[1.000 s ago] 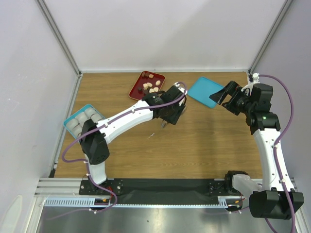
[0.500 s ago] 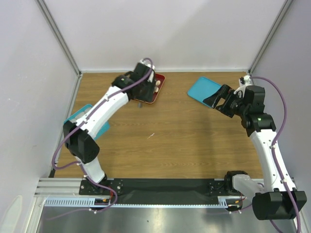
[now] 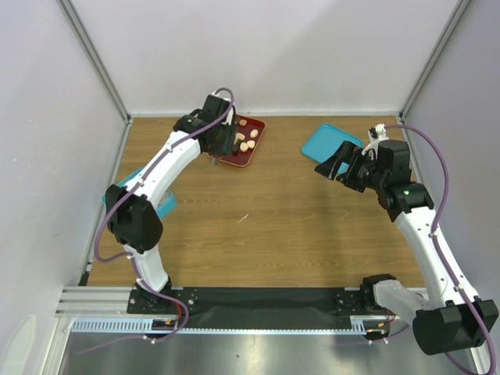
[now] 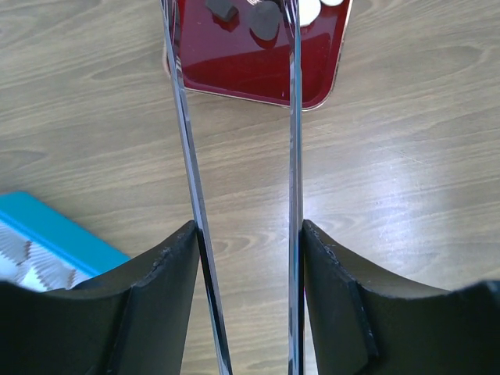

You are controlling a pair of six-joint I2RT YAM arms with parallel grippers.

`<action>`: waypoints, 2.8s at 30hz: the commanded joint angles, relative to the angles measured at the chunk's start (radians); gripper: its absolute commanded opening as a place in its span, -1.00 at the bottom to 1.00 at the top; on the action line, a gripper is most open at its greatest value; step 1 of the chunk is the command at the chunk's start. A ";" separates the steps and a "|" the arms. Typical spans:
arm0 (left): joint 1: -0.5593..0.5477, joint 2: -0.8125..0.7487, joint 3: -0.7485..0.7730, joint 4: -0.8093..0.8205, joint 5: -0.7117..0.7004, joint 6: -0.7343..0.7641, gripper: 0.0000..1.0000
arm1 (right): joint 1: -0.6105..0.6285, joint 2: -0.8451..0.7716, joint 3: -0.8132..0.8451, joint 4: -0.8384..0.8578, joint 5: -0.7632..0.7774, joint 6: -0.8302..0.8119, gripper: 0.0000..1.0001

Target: Pack the chocolate

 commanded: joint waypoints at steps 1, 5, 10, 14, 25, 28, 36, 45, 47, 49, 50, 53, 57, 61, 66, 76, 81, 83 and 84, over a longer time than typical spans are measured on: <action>0.001 0.009 -0.031 0.069 0.043 0.006 0.15 | 0.008 0.006 0.000 0.042 0.018 0.003 0.98; 0.003 0.036 -0.060 0.104 0.056 -0.003 0.12 | 0.008 0.008 0.007 0.042 0.020 -0.001 0.98; 0.003 0.076 -0.088 0.131 0.075 -0.005 0.10 | 0.008 0.013 0.010 0.035 0.029 -0.013 0.98; 0.004 0.107 -0.092 0.138 0.066 -0.012 0.05 | 0.008 0.011 0.013 0.029 0.041 -0.024 0.98; 0.007 0.130 -0.114 0.174 0.090 -0.018 0.04 | 0.008 0.022 0.012 0.030 0.055 -0.033 0.97; 0.007 0.137 -0.111 0.174 0.098 -0.025 0.03 | 0.008 0.025 0.012 0.030 0.058 -0.036 0.97; 0.015 0.151 -0.109 0.172 0.116 -0.051 0.00 | 0.008 0.031 0.013 0.030 0.068 -0.044 0.97; 0.029 0.148 -0.123 0.178 0.136 -0.055 -0.02 | 0.008 0.036 0.016 0.030 0.072 -0.044 0.97; 0.029 0.151 -0.123 0.177 0.138 -0.058 -0.02 | 0.008 0.039 0.018 0.032 0.071 -0.043 0.97; 0.029 0.148 -0.125 0.178 0.139 -0.060 -0.02 | 0.008 0.037 0.018 0.033 0.072 -0.043 0.96; 0.029 0.148 -0.125 0.178 0.141 -0.060 -0.02 | 0.008 0.037 0.018 0.033 0.072 -0.043 0.97; 0.030 0.148 -0.123 0.172 0.135 -0.063 -0.02 | 0.009 0.037 0.018 0.032 0.074 -0.043 0.97; 0.032 0.147 -0.131 0.181 0.133 -0.058 -0.03 | 0.009 0.037 0.013 0.035 0.075 -0.041 0.97; 0.032 0.153 -0.123 0.187 0.136 -0.051 -0.08 | 0.009 0.039 0.013 0.036 0.074 -0.043 0.97; 0.032 0.142 -0.115 0.175 0.133 -0.046 -0.15 | 0.008 0.029 0.013 0.030 0.083 -0.046 0.96; 0.032 0.033 -0.143 0.147 0.086 -0.043 -0.21 | 0.012 0.008 0.009 0.021 0.077 -0.036 0.97; 0.032 -0.025 -0.175 0.135 0.081 -0.055 -0.22 | 0.014 -0.007 0.006 0.015 0.078 -0.036 0.97; 0.032 -0.060 -0.189 0.132 0.072 -0.060 -0.22 | 0.012 -0.009 0.003 0.010 0.077 -0.035 0.97; 0.032 -0.073 -0.204 0.134 0.070 -0.063 -0.22 | 0.012 -0.013 0.003 0.010 0.074 -0.036 0.97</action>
